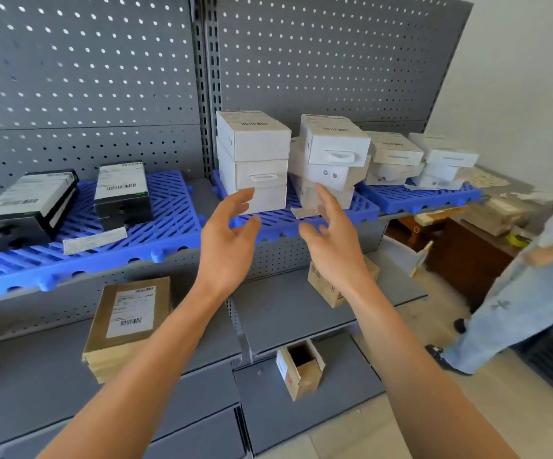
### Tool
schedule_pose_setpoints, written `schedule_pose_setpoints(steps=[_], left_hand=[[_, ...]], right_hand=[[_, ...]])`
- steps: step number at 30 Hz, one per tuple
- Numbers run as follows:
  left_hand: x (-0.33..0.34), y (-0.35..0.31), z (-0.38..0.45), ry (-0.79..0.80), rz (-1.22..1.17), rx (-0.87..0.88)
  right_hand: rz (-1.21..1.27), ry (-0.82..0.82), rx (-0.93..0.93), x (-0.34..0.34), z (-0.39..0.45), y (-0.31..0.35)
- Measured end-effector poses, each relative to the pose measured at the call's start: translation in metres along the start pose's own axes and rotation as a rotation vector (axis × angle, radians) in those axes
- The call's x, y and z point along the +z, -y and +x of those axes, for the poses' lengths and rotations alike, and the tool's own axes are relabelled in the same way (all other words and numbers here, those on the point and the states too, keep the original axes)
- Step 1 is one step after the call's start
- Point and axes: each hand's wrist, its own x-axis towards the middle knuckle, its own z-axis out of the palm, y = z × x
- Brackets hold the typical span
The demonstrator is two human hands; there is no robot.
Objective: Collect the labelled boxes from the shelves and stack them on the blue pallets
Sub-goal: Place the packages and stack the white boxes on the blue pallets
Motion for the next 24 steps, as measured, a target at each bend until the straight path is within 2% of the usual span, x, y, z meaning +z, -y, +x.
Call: schedule_pose_setpoints(steps=[6, 13, 19, 24], left_hand=[[0.024, -0.013, -0.011, 0.071, -0.045, 0.012], [0.070, -0.027, 0.007, 0.097, -0.071, 0.000], [0.111, -0.026, 0.031, -0.001, -0.065, 0.023], [0.137, -0.025, 0.045, -0.150, -0.028, 0.059]], right_hand=[[0.005, -0.112, 0.047, -0.034, -0.012, -0.008], [-0.046, -0.144, 0.016, -0.076, 0.021, -0.038], [0.018, -0.112, -0.047, -0.102, 0.070, -0.055], [0.097, -0.031, -0.133, -0.111, 0.113, -0.068]])
